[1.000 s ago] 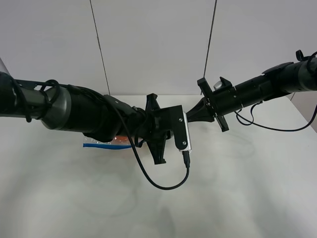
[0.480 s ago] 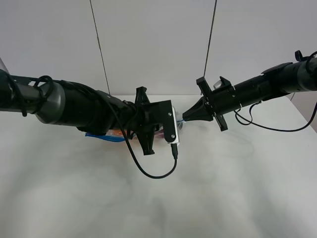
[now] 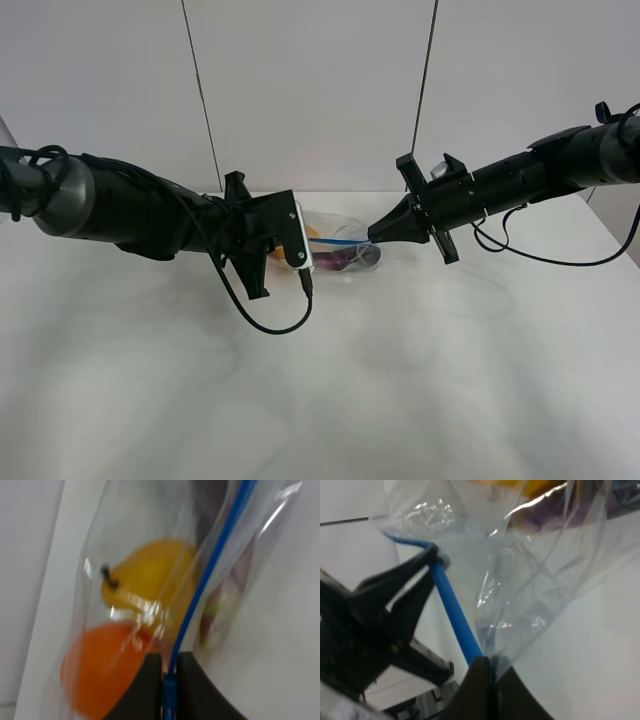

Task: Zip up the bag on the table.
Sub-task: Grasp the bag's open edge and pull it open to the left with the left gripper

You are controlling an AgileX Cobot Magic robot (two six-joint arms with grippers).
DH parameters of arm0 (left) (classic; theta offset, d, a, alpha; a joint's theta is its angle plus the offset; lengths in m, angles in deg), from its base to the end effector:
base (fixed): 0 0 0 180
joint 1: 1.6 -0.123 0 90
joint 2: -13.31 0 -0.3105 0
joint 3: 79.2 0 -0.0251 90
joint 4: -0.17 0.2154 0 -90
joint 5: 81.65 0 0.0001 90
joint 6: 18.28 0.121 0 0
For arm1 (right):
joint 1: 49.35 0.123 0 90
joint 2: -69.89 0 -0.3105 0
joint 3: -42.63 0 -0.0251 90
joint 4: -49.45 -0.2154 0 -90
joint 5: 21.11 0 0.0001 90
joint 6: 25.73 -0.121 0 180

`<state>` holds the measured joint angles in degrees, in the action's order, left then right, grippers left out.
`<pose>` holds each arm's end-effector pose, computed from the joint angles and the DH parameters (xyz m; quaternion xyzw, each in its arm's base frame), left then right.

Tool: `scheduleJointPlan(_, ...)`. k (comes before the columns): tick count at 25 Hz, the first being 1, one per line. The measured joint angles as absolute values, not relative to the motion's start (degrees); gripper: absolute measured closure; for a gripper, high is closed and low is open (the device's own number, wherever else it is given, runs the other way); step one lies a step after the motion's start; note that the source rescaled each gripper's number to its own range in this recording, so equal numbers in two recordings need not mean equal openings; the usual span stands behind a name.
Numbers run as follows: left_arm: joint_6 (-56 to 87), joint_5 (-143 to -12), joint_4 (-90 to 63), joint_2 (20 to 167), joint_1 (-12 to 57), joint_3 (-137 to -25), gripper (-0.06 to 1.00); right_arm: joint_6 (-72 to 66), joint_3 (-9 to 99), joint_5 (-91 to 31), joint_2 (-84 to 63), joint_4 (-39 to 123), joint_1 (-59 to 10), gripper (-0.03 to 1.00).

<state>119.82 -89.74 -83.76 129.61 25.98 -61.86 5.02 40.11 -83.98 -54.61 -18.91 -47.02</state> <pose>0.3612 -0.1697 0.1895 0.5773 0.7092 0.1546 0.3740 0.3786 0.1156 0.2044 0.0513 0.8750 0.4790 0.0477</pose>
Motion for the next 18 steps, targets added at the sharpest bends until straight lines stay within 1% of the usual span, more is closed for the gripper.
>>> scheduleJointPlan(8, 122.0, -89.6, -83.8, 128.8, 19.5, -61.7, 0.94, 5.0, 40.2, -84.0, -54.6, -19.3, -47.0, 0.97)
scheduleJointPlan(18, 122.8, -86.3, -83.8, 128.8, 11.5, -61.7, 0.94, 4.8, 40.3, -84.0, -54.6, -19.9, -46.6, 0.97)
